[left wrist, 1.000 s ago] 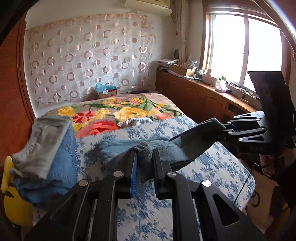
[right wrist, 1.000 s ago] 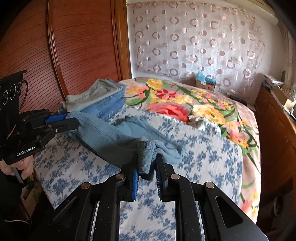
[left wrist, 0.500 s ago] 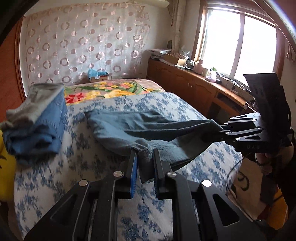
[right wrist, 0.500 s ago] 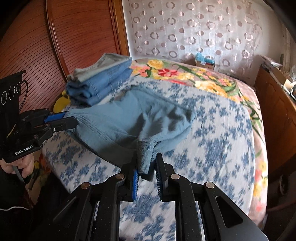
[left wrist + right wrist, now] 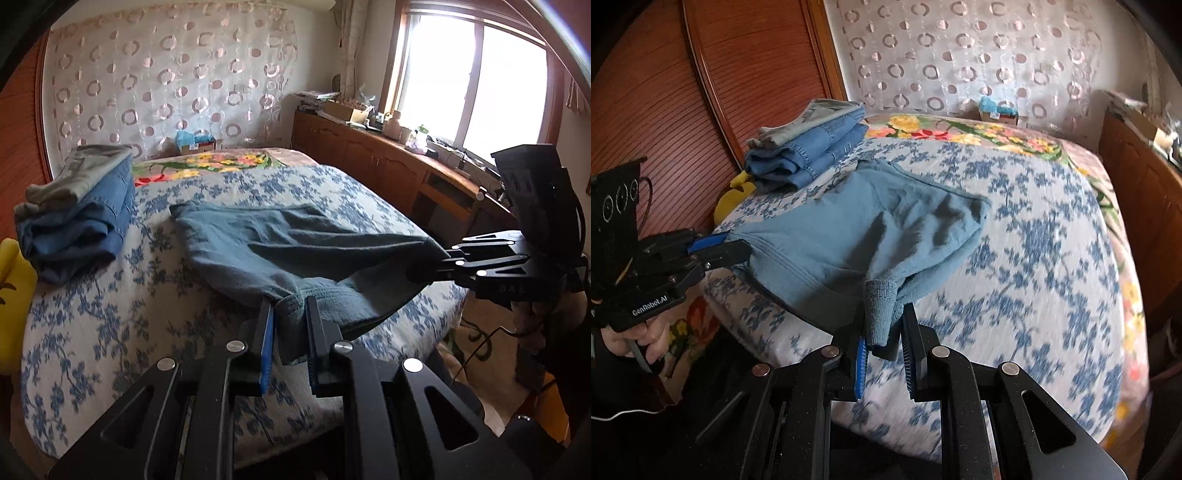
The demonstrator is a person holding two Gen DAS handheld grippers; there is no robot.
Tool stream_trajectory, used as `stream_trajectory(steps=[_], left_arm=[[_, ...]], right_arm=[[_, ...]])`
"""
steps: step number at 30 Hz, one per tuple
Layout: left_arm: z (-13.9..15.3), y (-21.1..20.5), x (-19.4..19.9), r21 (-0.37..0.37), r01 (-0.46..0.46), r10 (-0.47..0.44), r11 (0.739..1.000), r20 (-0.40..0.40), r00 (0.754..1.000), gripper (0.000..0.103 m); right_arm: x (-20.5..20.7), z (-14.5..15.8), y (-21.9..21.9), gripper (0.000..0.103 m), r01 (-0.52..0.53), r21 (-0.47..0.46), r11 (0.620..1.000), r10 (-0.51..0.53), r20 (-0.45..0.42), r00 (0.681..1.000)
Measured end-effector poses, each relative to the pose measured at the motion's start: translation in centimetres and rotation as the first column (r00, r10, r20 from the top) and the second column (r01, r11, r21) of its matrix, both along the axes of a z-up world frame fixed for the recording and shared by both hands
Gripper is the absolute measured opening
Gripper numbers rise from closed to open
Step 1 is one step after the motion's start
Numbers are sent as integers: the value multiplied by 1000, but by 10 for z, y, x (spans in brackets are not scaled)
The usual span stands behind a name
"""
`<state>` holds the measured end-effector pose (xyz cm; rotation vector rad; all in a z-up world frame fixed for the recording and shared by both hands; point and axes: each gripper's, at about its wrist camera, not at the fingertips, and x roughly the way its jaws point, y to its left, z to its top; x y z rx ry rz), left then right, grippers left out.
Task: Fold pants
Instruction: 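Lower the waistband over the shorts' legs with both grippers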
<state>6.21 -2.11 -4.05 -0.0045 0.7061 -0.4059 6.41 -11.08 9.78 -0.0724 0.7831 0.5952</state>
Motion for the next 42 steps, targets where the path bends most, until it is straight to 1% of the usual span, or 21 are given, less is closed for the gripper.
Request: stream_trajectory(steps=[8, 15, 21, 28, 36, 42], left_arm=[[-11, -5, -15, 11, 9, -9, 1000, -19, 1000, 16], [-13, -8, -23, 6, 15, -15, 1000, -23, 1000, 16], [-18, -10, -22, 22, 22, -21, 1000, -35, 999, 16], [-8, -13, -26, 19, 31, -30, 999, -5, 1000, 16], [-2, -13, -9, 15, 36, -36, 999, 17, 999, 16], [0, -10, 10, 3, 31, -31, 1000, 23, 999, 16]], right_arm=[[-13, -22, -7, 16, 31, 53, 998, -31, -7, 999], [-26, -29, -9, 16, 46, 66, 997, -47, 8, 999], [-28, -37, -8, 16, 54, 77, 996, -55, 8, 998], [-40, -30, -10, 16, 53, 93, 994, -58, 46, 997], [-34, -27, -21, 16, 65, 114, 991, -74, 78, 994], [-15, -23, -23, 16, 75, 135, 988, -87, 88, 992]])
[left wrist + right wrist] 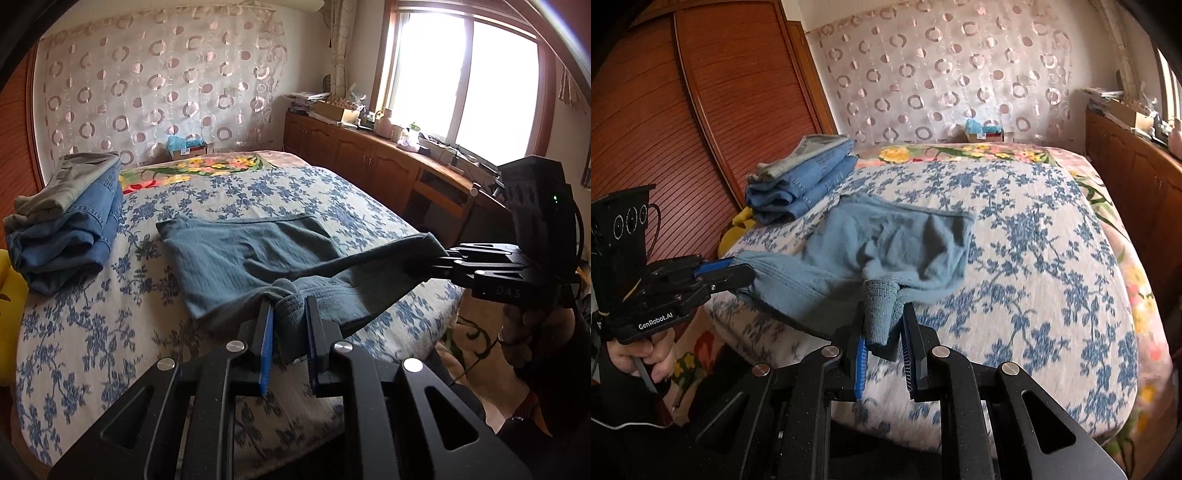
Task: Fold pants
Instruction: 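Lower the waistband over the shorts' legs with both grippers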
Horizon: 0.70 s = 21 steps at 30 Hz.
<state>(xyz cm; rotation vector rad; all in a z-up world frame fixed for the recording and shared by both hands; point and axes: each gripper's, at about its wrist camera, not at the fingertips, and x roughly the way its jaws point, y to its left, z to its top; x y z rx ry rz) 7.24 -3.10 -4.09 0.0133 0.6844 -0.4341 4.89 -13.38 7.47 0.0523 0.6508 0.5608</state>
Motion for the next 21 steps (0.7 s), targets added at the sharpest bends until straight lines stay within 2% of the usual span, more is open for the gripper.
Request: stream_trajectory(steps=[10, 21], left_arm=[[4, 5, 36, -6, -11, 11, 1000, -4, 1000, 16], [-9, 15, 75, -2, -26, 26, 1000, -34, 999, 16]], right_arm=[[33, 1, 8, 16, -5, 1, 1000, 5, 7, 1000], [79, -6, 19, 16, -19, -6, 1000, 19, -18, 1000]])
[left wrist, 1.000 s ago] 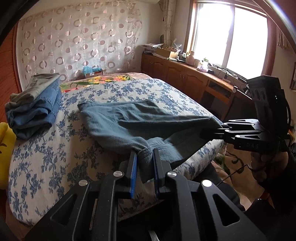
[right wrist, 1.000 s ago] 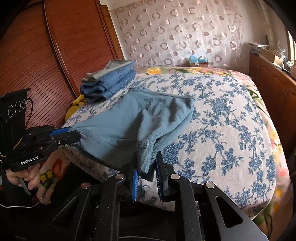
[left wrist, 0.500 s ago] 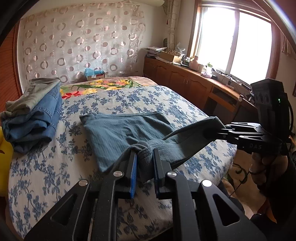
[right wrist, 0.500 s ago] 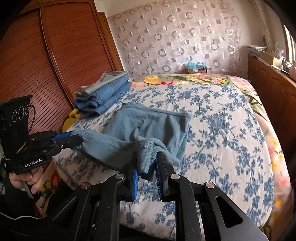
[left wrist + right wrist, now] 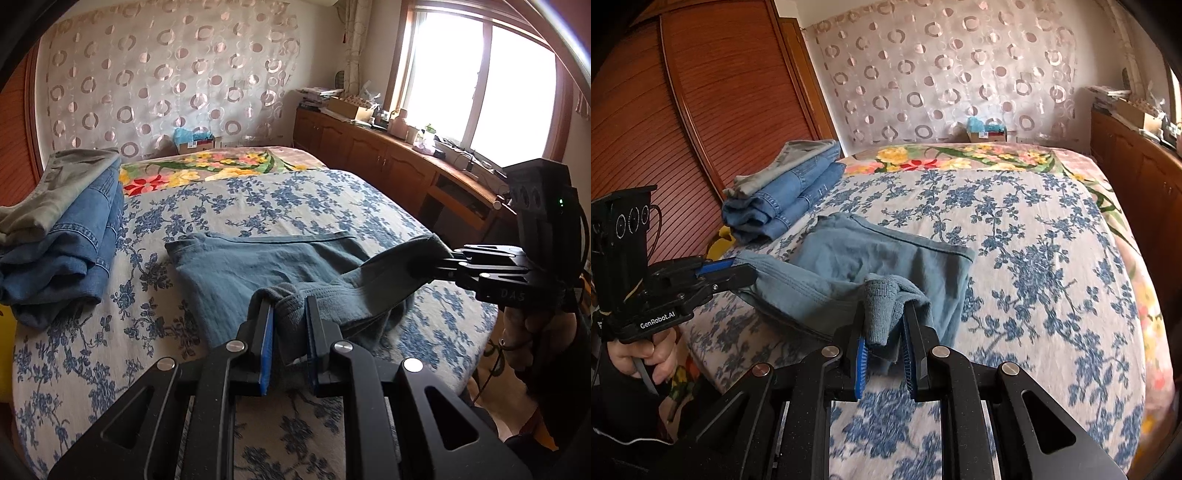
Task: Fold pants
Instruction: 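Lower the waistband over the shorts' legs with both grippers, then open both grippers to release the folded waistband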
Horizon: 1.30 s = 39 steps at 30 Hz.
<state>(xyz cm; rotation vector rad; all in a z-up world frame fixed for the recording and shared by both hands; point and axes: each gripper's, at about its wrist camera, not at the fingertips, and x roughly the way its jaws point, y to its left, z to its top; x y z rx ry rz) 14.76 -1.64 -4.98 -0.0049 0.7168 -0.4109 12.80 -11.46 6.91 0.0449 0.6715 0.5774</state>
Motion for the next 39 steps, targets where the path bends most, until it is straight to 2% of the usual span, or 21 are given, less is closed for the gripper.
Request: stream_trajectory(steps=[14, 30, 31, 34, 36, 39], left_arm=[[4, 7, 47, -2, -8, 8, 1000, 13, 1000, 16], [-9, 8, 85, 6, -25, 25, 1000, -23, 999, 17], [-9, 9, 86, 7, -30, 30, 1000, -27, 999, 17], [-12, 11, 86, 4, -39, 39, 999, -34, 999, 26], [-12, 15, 83, 7, -49, 50, 999, -28, 998, 47], [-9, 18, 76, 7, -48, 48, 999, -20, 999, 51]], right_arm=[[50, 5, 8, 16, -3, 10, 1000, 2, 21, 1000], [99, -16, 10, 16, 18, 23, 1000, -17, -44, 999], [101, -17, 11, 22, 22, 18, 1000, -21, -50, 999], [103, -17, 10, 27, 30, 3, 1000, -30, -55, 998], [103, -15, 8, 32, 40, 3, 999, -40, -56, 998], [97, -12, 5, 34, 47, -20, 999, -48, -42, 998]])
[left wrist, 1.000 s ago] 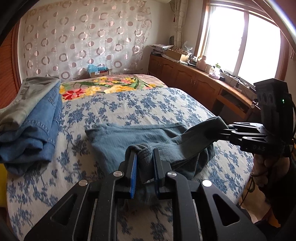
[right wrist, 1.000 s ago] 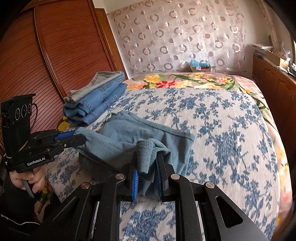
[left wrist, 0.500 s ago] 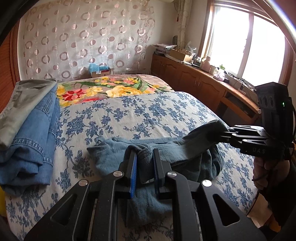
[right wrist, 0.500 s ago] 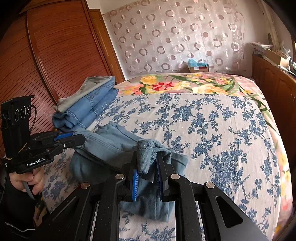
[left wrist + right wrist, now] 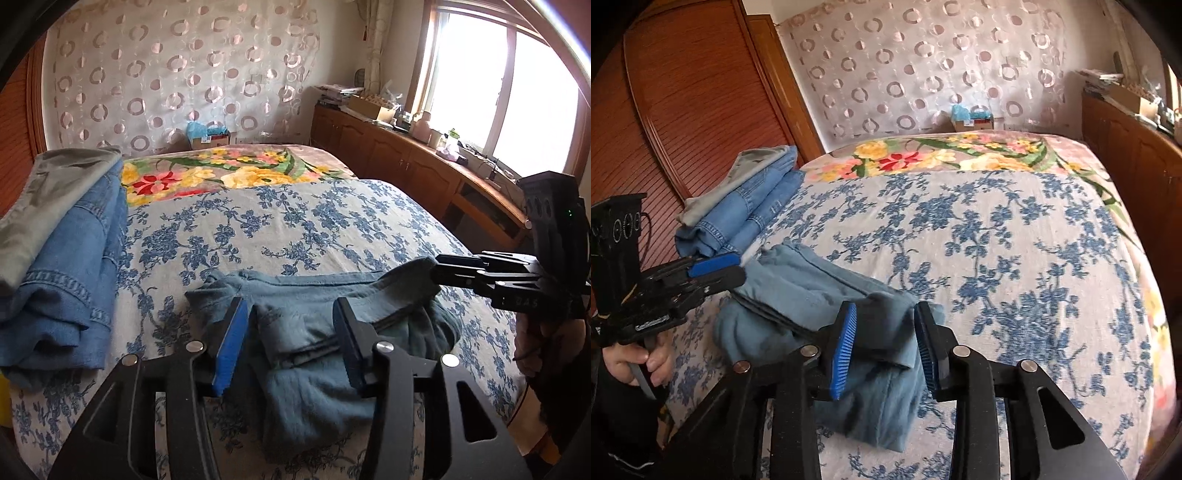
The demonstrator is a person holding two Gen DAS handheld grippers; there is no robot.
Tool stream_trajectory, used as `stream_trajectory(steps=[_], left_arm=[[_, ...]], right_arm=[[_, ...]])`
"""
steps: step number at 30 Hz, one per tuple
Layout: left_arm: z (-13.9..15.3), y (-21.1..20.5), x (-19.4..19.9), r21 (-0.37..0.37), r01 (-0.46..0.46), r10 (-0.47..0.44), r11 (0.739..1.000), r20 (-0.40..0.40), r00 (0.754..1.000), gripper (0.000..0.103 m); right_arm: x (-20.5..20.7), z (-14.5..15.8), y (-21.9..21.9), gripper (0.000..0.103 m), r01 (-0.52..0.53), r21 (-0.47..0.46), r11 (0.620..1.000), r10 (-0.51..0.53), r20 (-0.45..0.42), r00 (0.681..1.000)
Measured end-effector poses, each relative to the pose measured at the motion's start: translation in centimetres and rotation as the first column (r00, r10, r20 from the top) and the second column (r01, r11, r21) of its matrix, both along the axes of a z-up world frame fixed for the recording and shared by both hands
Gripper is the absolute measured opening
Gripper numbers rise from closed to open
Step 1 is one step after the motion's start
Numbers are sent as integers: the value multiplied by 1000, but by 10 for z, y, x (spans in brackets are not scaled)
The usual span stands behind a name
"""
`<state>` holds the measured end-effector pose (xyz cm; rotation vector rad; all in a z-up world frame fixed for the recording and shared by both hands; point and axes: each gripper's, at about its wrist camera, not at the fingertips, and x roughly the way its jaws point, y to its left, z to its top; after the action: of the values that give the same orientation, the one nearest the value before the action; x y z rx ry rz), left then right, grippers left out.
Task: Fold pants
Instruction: 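Open both grippers to release the folded waistband, then move both open grippers to the folded shorts' waistband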
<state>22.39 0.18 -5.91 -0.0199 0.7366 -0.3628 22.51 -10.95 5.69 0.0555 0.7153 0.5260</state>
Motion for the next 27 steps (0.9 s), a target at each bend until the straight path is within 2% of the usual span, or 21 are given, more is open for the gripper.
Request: stream_trajectory(steps=[5, 13, 20, 23, 25, 27], left_arm=[[-5, 10, -14, 4, -17, 17, 1000, -22, 1000, 52], [-24, 6, -31, 15, -8, 9, 1000, -73, 997, 52], [-42, 3, -29, 79, -32, 41, 996, -111, 993, 52], [-46, 6, -29, 76, -36, 45, 996, -120, 992, 52], [-47, 7, -29, 72, -36, 45, 997, -118, 992, 52], [-48, 6, -30, 75, -36, 45, 997, -116, 992, 52]], right_arm=[[-18, -3, -7, 34, -2, -45, 999, 2, -1, 1000], [-42, -16, -12, 34, -12, -69, 998, 8, -53, 999], [-41, -24, -10, 34, -24, -101, 995, 15, -81, 997], [-41, -24, -15, 23, -47, -70, 996, 41, -98, 994], [-41, -24, -18, 5, -50, -72, 996, 43, -94, 995], [-42, -25, -19, 4, -52, -97, 994, 44, -84, 996]])
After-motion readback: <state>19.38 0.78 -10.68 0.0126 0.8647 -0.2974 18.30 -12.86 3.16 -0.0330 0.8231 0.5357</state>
